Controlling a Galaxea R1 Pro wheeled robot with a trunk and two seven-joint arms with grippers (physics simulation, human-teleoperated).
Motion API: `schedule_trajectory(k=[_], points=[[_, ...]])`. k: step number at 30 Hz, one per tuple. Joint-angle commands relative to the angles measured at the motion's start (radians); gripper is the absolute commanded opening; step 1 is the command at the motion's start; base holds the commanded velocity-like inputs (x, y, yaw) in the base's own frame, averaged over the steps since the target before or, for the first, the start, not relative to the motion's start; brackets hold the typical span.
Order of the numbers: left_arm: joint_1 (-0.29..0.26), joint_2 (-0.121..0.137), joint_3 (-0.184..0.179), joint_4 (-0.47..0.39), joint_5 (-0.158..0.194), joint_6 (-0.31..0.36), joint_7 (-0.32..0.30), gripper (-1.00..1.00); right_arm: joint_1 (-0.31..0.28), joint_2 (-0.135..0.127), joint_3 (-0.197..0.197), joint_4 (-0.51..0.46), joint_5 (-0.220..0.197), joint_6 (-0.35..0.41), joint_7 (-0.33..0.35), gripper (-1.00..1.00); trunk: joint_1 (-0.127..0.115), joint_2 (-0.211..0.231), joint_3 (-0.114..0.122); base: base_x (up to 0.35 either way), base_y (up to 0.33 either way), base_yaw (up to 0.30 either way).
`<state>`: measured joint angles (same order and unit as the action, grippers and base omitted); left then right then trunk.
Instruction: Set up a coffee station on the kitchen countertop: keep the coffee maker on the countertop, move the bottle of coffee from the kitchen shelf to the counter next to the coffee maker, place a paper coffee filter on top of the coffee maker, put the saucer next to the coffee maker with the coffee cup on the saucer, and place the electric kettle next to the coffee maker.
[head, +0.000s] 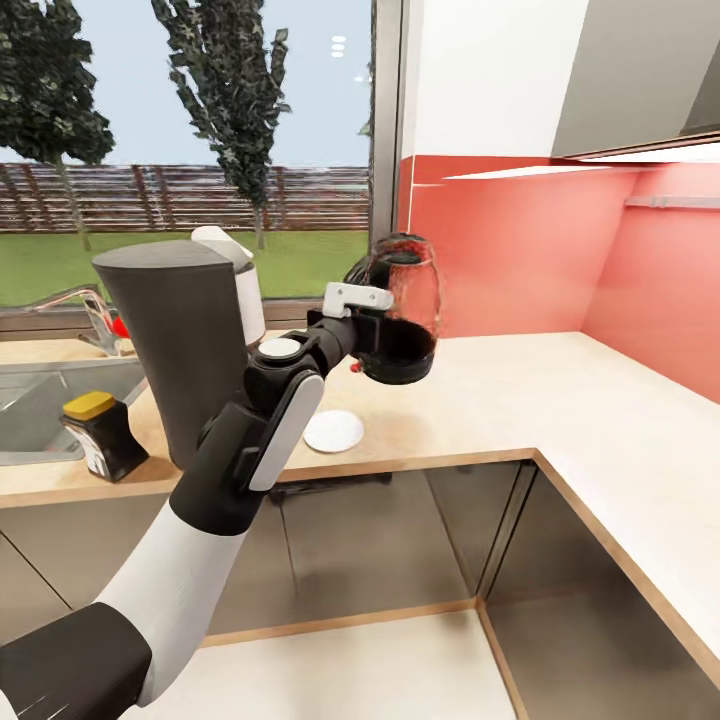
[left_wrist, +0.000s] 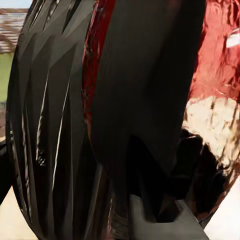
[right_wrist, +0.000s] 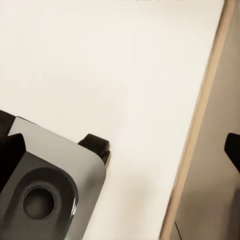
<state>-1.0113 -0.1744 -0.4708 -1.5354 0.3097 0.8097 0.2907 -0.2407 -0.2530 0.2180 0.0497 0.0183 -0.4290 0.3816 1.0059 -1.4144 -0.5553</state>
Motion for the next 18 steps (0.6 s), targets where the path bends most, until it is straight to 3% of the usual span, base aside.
schedule_trajectory(k=[1,9,11,17,18], points=[[-0.001,0.000,-0.002,0.001,0.020,0.000,0.064,-1.00,-0.002,0.000,0.001,0.004,0.002,-0.007,0.001,1.00,0.000,-0.001,-0.001,0.000,0.000,0.000],[0.000,0.000,-0.017,0.013,0.085,-0.065,0.248,-1.00,-0.002,0.000,0.001,0.004,0.002,-0.008,0.000,1.00,0.000,-0.001,-0.001,0.000,0.000,0.000],[0.000,0.000,-0.050,0.020,0.104,-0.074,0.302,-1.00,-0.001,0.000,0.001,0.004,0.002,-0.007,0.000,1.00,0.000,-0.001,-0.001,0.000,0.000,0.000],[0.000,0.000,-0.100,0.040,0.137,-0.128,0.360,-1.00,-0.002,0.000,0.001,0.004,0.002,-0.007,0.000,1.00,0.000,-0.001,-0.001,0.000,0.000,0.000],[0.000,0.000,-0.129,0.055,0.142,-0.145,0.397,-1.00,-0.002,0.000,0.001,0.004,0.002,-0.007,0.000,1.00,0.000,-0.001,-0.001,0.000,0.000,0.000]])
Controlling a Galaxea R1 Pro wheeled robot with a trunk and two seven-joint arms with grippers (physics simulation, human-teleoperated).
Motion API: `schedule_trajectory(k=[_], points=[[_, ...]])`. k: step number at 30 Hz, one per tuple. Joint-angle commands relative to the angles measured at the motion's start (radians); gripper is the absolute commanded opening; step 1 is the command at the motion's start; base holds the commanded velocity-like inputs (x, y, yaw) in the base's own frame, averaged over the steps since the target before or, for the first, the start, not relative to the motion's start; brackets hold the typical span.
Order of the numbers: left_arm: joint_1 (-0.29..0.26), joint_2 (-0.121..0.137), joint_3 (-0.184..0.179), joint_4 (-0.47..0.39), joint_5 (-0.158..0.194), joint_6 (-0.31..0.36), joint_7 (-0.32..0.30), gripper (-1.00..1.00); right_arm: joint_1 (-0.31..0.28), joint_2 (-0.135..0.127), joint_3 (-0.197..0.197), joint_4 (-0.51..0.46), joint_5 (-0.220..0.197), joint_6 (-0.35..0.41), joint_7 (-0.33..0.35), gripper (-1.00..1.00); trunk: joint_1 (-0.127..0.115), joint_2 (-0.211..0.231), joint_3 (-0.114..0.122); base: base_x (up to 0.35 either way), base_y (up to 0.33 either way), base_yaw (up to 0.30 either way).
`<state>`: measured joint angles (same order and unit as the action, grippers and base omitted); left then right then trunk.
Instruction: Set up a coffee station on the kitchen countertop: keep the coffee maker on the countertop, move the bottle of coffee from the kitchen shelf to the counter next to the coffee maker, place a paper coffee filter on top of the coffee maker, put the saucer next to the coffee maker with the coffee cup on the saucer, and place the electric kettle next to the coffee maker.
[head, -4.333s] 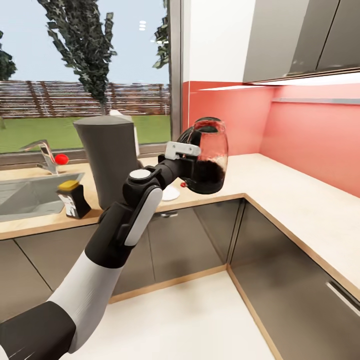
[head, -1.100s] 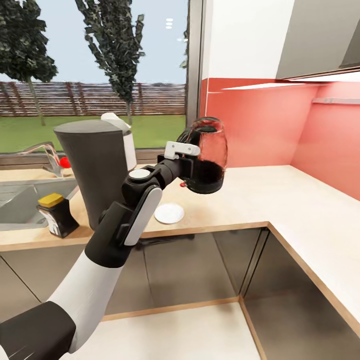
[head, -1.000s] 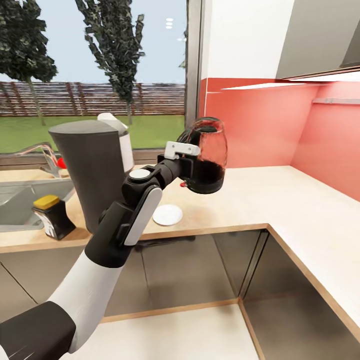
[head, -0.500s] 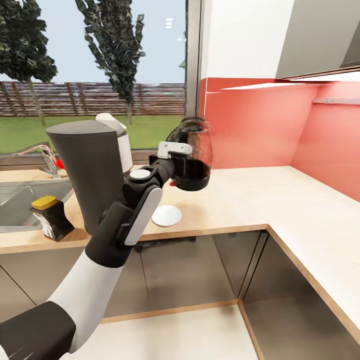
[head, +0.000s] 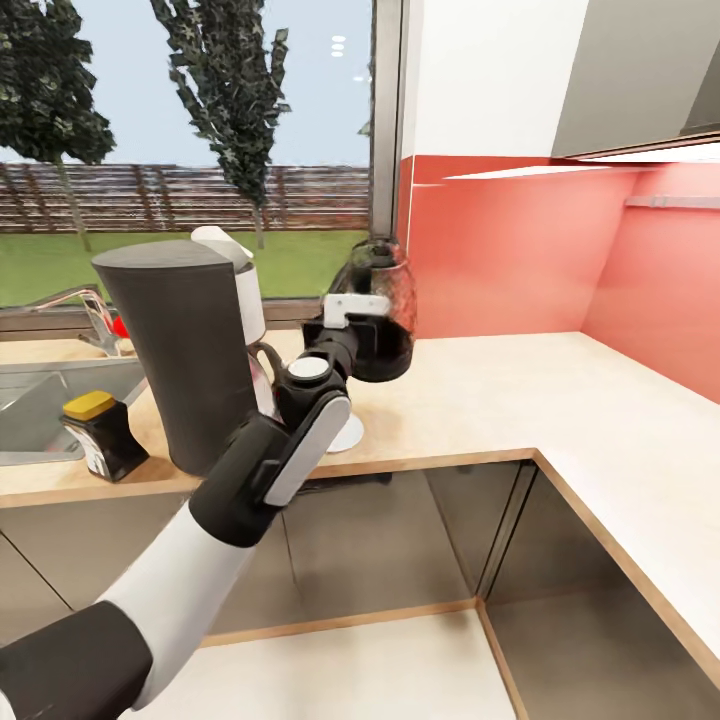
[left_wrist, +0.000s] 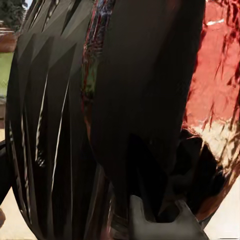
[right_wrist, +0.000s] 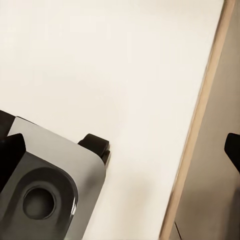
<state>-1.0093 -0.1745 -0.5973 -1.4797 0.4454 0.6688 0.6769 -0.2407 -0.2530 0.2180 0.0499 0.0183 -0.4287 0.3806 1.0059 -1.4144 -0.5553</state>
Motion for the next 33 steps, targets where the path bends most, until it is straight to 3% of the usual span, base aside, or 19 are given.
schedule_trajectory(k=[1,8,33], points=[[-0.002,0.000,-0.033,0.008,0.014,-0.018,0.053,-1.00,-0.002,0.000,0.001,0.003,0.002,-0.008,0.001,1.00,0.000,-0.001,-0.001,0.000,0.000,0.000],[-0.002,0.000,-0.064,0.014,0.046,-0.065,0.174,-1.00,-0.002,0.000,0.001,0.004,0.002,-0.008,0.001,1.00,0.000,-0.001,-0.001,0.000,0.000,0.000],[0.003,0.000,-0.065,0.030,0.050,-0.115,0.234,-1.00,-0.002,0.000,0.001,0.004,0.002,-0.008,0.001,1.00,0.000,-0.001,-0.001,0.040,0.000,0.000]])
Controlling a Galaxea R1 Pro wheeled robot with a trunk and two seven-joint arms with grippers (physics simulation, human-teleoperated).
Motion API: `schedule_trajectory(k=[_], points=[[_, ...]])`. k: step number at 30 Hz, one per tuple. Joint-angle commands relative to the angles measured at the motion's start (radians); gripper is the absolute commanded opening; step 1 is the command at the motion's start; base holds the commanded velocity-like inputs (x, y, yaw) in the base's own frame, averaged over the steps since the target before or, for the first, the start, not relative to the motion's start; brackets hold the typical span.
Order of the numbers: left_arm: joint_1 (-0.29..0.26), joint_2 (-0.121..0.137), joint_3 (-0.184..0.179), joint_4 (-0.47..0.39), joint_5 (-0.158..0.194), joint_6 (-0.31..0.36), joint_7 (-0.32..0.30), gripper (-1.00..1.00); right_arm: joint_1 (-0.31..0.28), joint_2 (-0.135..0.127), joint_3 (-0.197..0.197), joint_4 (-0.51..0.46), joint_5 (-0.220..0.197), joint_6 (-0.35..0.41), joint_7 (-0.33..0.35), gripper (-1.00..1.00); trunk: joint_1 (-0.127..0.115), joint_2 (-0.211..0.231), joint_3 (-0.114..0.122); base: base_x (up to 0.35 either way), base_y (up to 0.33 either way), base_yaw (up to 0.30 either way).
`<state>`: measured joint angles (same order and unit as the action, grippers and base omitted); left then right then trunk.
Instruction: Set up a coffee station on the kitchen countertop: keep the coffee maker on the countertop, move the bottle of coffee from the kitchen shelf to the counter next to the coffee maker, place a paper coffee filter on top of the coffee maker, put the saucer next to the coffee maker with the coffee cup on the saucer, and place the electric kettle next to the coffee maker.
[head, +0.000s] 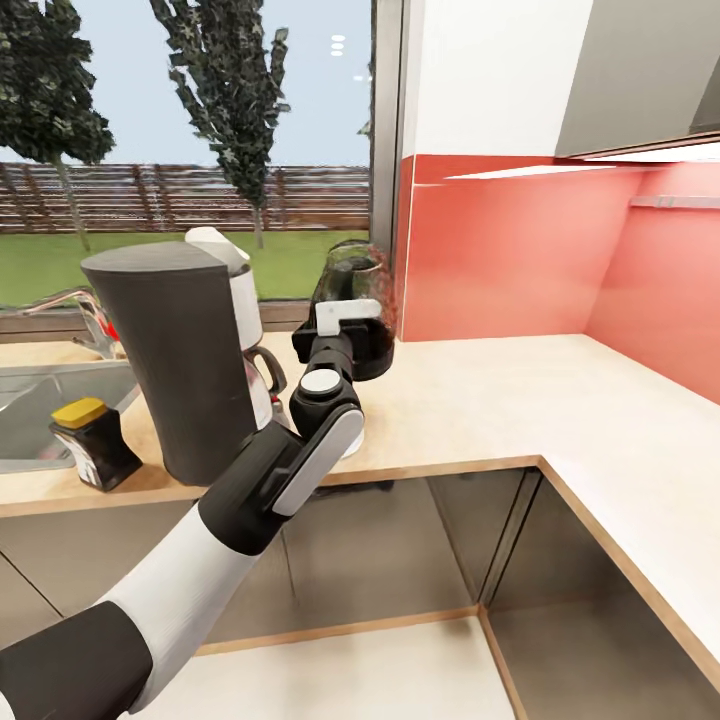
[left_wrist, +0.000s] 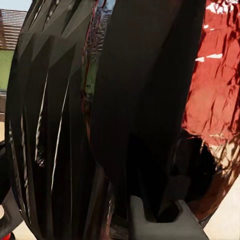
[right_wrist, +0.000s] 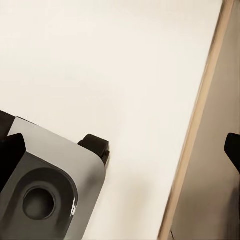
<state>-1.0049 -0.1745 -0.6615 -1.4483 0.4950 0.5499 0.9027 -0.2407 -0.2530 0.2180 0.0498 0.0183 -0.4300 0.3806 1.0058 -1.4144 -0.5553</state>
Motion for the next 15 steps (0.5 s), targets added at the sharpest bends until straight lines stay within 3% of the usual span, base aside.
schedule_trajectory(k=[1,15], points=[[-0.001,0.000,-0.001,-0.001,0.000,0.004,0.008,-1.00,-0.002,0.000,0.001,0.003,0.002,-0.007,0.001,1.00,0.000,-0.001,-0.001,0.057,0.000,0.000],[-0.001,0.000,-0.001,0.023,0.000,0.004,0.011,-1.00,-0.002,0.000,0.001,0.003,0.002,-0.007,0.001,1.00,0.000,-0.001,-0.001,0.124,0.007,0.000]])
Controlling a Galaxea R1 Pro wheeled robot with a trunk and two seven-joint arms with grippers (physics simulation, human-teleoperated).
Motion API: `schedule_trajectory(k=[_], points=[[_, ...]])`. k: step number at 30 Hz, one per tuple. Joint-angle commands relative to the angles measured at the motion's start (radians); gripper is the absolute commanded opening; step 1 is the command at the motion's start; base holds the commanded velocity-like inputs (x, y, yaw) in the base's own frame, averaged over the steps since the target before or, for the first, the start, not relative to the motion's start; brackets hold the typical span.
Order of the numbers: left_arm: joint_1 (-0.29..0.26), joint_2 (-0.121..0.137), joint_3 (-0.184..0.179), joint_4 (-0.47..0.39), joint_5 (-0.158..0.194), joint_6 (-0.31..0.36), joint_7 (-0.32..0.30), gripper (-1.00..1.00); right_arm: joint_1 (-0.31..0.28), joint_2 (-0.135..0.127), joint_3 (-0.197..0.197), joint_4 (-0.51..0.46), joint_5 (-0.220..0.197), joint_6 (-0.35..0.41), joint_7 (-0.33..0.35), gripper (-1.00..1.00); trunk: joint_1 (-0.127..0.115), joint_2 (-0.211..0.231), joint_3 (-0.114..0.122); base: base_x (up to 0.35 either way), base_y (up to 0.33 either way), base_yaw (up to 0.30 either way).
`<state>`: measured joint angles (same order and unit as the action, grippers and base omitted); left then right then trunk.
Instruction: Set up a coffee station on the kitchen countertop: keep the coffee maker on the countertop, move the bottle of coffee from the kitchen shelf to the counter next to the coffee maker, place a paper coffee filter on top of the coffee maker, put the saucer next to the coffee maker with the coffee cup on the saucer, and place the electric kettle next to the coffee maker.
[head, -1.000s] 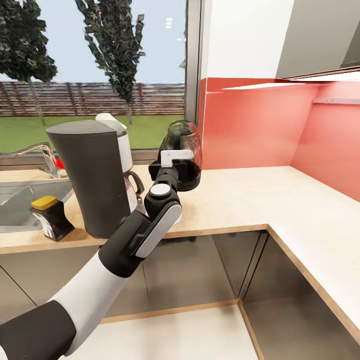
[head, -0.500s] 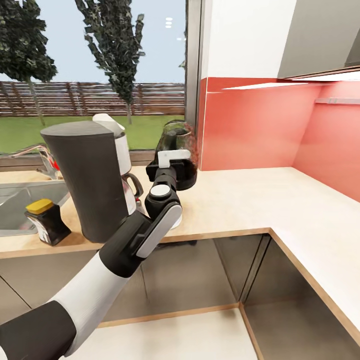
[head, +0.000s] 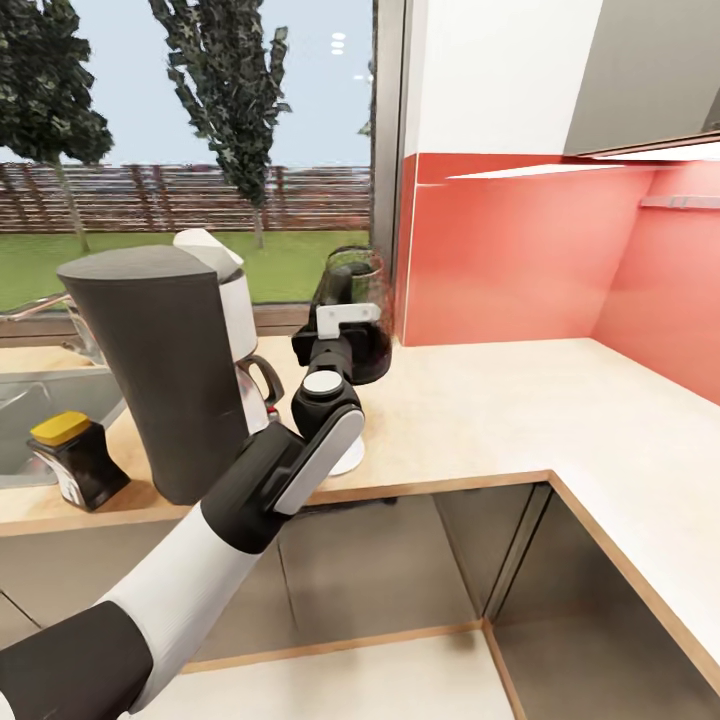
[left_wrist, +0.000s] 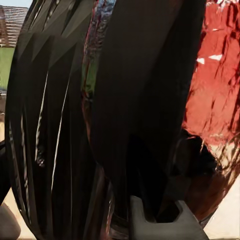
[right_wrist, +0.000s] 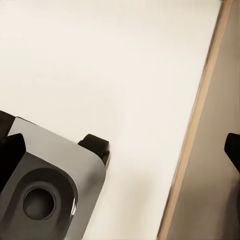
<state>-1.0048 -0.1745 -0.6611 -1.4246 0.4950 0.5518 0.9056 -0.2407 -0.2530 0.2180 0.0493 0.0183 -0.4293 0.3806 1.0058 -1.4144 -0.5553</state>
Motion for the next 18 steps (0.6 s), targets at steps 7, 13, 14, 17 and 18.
schedule_trajectory(k=[7,13,14,17,18], points=[[-0.002,0.000,-0.002,0.012,0.001,0.002,0.054,-1.00,-0.002,0.000,0.001,0.004,0.002,-0.008,0.001,1.00,0.000,-0.001,-0.001,0.006,0.001,0.000],[-0.002,0.000,-0.002,0.013,0.002,0.002,0.072,-1.00,-0.002,0.000,0.001,0.004,0.002,-0.007,0.001,1.00,0.000,-0.001,-0.001,0.000,0.000,0.000],[-0.002,0.000,-0.002,0.013,0.002,0.002,0.073,-1.00,-0.002,0.000,0.001,0.004,0.002,-0.008,0.001,1.00,0.000,-0.001,-0.001,0.000,0.000,0.000],[-0.002,0.000,-0.002,0.014,0.002,0.002,0.074,-1.00,-0.002,0.000,0.001,0.004,0.002,-0.008,0.001,1.00,0.000,-0.001,-0.004,0.000,0.000,0.000],[-0.002,0.000,-0.002,0.015,0.002,0.002,0.074,-1.00,-0.002,0.000,0.001,0.004,0.002,-0.008,0.001,1.00,0.000,-0.001,-0.005,0.000,0.000,0.000]])
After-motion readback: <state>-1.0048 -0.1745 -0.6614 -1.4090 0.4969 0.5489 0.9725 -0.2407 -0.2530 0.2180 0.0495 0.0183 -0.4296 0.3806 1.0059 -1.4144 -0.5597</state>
